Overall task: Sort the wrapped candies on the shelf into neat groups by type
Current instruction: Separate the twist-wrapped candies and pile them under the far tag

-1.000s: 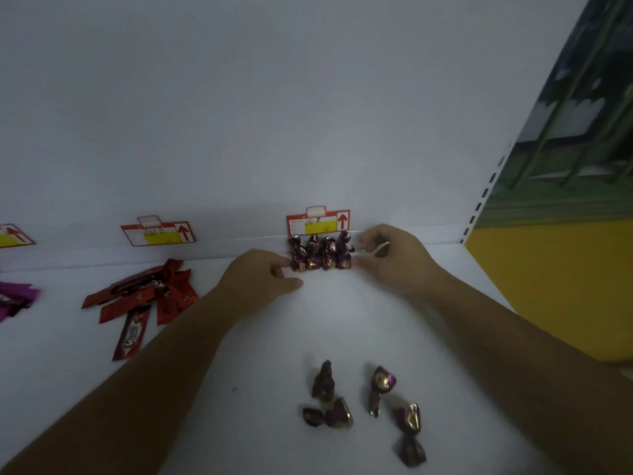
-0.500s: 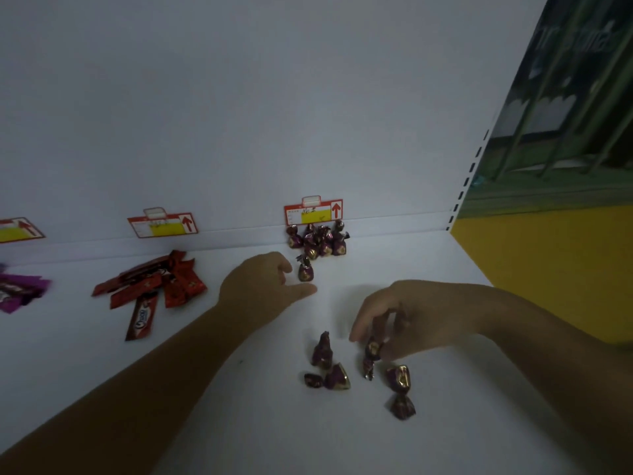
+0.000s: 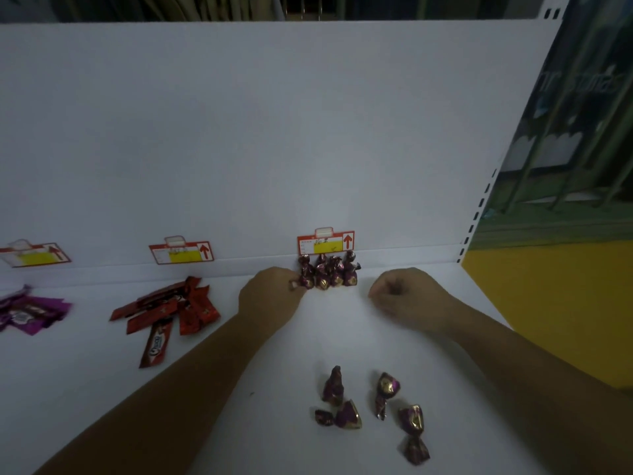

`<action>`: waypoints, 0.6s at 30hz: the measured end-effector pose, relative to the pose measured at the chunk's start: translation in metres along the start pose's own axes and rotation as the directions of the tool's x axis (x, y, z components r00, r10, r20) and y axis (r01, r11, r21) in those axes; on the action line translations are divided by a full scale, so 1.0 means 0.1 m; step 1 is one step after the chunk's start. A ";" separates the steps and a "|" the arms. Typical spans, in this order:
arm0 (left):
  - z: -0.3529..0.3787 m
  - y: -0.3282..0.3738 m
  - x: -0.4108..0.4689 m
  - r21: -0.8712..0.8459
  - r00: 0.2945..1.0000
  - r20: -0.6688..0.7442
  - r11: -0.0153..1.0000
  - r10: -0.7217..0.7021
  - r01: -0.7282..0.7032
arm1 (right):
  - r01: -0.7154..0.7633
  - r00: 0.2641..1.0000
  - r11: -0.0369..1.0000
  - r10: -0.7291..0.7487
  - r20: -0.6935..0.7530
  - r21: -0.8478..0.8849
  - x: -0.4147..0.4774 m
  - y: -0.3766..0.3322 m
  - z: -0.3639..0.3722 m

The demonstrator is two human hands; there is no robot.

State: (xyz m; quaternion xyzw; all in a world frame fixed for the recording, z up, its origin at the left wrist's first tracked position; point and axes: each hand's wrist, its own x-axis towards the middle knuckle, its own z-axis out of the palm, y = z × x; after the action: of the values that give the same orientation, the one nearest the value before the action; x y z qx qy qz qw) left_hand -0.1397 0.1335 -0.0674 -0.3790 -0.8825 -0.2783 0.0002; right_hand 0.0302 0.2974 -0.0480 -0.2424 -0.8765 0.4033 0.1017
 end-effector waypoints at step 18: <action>0.08 0.04 0.11 0.112 0.998 0.039 0.993 0.040 -0.044 | 0.060 0.986 0.963 -0.097 -0.132 -0.263 0.50 -0.06 0.23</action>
State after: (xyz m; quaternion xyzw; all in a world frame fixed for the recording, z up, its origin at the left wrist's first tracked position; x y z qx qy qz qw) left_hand -0.1433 0.1473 -0.0702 -0.4018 -0.8885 -0.2211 0.0114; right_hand -0.0236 0.3045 -0.0597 -0.2470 -0.9209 0.2627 0.1483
